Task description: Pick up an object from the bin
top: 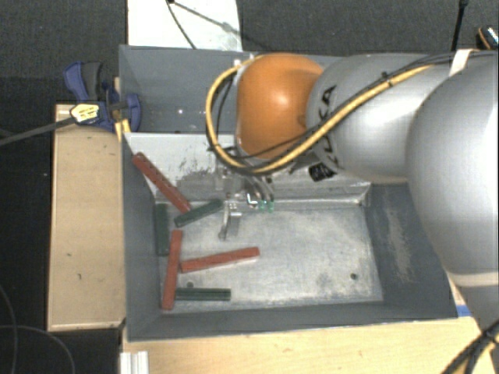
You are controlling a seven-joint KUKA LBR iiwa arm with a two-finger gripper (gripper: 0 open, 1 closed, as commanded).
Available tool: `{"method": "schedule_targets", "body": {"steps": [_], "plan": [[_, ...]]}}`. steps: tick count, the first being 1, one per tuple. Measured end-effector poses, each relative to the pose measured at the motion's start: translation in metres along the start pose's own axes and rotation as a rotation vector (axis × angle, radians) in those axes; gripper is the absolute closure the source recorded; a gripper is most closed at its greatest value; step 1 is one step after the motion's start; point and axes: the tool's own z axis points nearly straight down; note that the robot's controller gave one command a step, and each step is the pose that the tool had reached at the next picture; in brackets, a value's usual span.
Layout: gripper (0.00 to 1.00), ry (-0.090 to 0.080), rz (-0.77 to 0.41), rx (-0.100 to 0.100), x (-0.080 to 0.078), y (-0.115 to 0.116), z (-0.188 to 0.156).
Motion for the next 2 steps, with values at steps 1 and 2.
{"method": "schedule_targets", "body": {"steps": [1,2], "plan": [[0.00,0.000,-0.254,0.001,0.044,0.003,0.092],[0.00,-0.012,-0.227,-0.001,0.048,-0.005,0.058]]}}
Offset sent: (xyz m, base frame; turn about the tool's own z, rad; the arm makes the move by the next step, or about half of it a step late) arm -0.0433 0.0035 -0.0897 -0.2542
